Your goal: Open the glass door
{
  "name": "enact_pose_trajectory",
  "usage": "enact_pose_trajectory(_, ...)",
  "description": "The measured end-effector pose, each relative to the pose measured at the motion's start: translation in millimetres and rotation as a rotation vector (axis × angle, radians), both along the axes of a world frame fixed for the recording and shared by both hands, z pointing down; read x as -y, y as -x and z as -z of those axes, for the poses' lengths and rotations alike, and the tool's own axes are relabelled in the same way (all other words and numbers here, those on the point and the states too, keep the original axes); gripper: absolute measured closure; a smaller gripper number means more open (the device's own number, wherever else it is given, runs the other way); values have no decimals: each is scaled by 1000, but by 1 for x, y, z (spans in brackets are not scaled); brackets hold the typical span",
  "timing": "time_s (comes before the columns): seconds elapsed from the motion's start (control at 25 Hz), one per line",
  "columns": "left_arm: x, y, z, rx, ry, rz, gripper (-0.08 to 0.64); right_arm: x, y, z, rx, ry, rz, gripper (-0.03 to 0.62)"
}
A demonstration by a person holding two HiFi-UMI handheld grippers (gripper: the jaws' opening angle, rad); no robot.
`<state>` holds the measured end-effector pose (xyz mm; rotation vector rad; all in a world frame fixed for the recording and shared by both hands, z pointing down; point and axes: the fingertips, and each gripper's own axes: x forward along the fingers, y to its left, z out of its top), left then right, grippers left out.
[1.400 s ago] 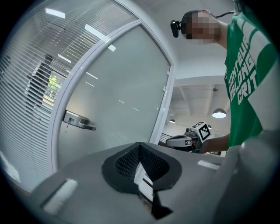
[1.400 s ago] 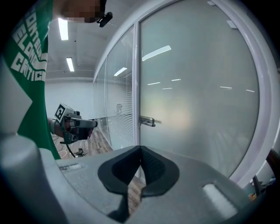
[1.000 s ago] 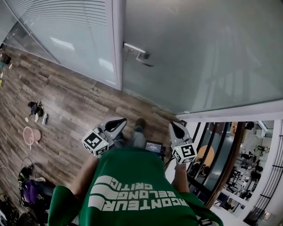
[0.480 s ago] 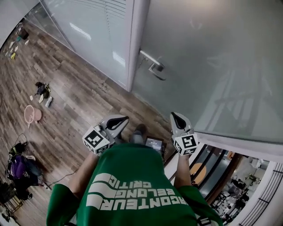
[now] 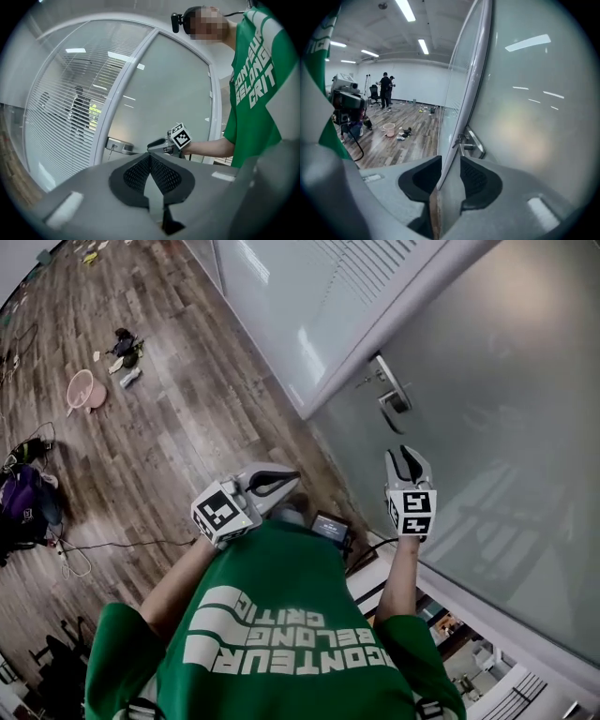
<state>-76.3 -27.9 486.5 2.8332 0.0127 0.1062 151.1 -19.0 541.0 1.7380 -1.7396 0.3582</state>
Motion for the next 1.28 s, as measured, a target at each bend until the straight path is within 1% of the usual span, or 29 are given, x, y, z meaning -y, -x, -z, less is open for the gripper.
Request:
enact_pose_trajectory(0.16,8,9,0,-3,3,51,545,27,-11,-24,-33,132,27,463)
enact_pose_trajectory(0.44,20,27,6,0,-1,126,545,57,-19,-65,-6,366,58,453)
enact_pose_trajectory(0.56,23,35,10,2,-1,144,545,70,-10,-74,44,422,86,465)
enact_pose_trajectory(0.64,24,40,9,8,-2,155,545,77,-5,-80,34,460,96,465)
enact_pose_trajectory(0.72,25,44,6,17,-5,170,545,80,-6,-82,4,485,86,465)
enact_pose_trajectory(0.8,26,46,3,21,-3,188,545,79,-13,-76,2,474,62,465)
enact_pose_trajectory(0.92,28,52,1,26,4,208,545,76,-23,-50,24,408,23,465)
enact_pose_trajectory(1.04,30,53,-2,31,9,204,545,81,-41,-29,-8,361,-20,465)
enact_pose_trajectory(1.08,30,51,-2,31,10,198,545,83,-47,-29,-21,367,-25,465)
enact_pose_trajectory(1.16,29,47,0,29,9,183,545,87,-54,-40,-30,410,-20,465)
enact_pose_trajectory(1.28,28,40,2,27,8,157,545,96,-49,-82,10,531,35,462)
